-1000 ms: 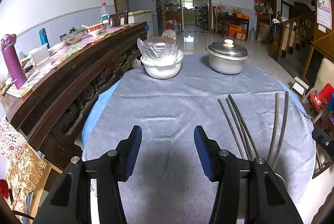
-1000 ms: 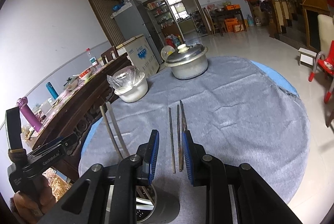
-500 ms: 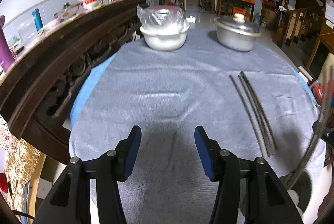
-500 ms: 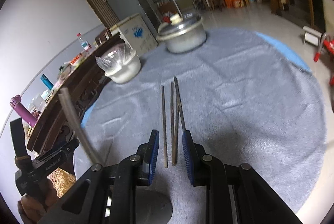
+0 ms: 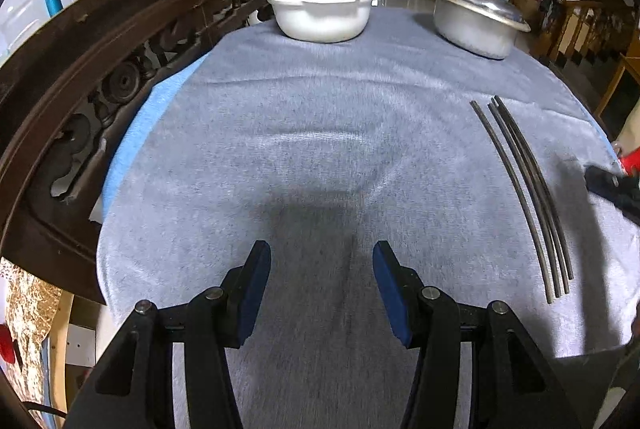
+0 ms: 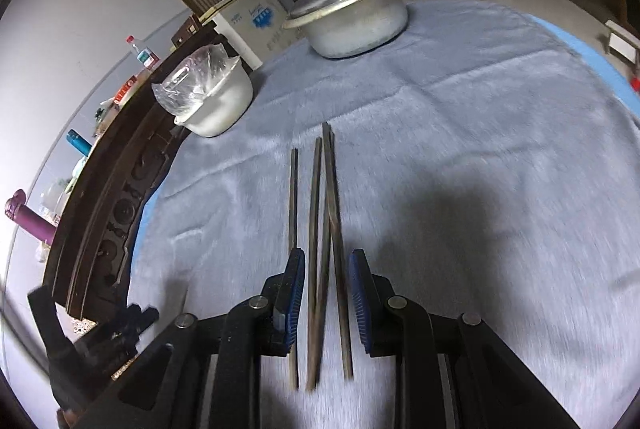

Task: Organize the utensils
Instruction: 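Close the right tool on a chopstick while the left tool approaches another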

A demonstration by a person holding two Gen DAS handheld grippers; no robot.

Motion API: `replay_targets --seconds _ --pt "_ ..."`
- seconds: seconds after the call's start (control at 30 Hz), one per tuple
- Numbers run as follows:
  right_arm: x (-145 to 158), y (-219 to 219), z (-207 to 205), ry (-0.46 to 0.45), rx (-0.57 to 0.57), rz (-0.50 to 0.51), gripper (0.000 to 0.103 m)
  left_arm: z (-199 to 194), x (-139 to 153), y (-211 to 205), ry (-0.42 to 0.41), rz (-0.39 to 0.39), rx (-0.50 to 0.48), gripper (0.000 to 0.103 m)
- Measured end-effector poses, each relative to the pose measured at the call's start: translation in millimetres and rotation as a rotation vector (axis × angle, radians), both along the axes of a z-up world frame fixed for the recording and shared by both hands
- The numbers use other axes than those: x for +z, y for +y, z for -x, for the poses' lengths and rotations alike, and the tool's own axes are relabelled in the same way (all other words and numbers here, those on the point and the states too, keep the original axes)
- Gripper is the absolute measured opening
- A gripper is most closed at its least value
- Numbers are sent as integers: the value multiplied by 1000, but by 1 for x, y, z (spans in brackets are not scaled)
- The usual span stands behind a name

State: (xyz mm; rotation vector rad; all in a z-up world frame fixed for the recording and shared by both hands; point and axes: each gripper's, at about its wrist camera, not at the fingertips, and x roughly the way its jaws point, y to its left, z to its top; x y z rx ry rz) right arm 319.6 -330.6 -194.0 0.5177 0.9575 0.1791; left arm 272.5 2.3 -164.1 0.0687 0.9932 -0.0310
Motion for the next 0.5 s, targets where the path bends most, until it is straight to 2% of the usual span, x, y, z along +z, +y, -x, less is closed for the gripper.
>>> replay_targets --seconds 0.3,0.5 --pt "-21 13 -81 38 42 -22 25 -20 -3 -5 11 5 -26 54" --pt "-33 29 -109 51 37 69 26 -32 -5 -5 19 15 -32 54"
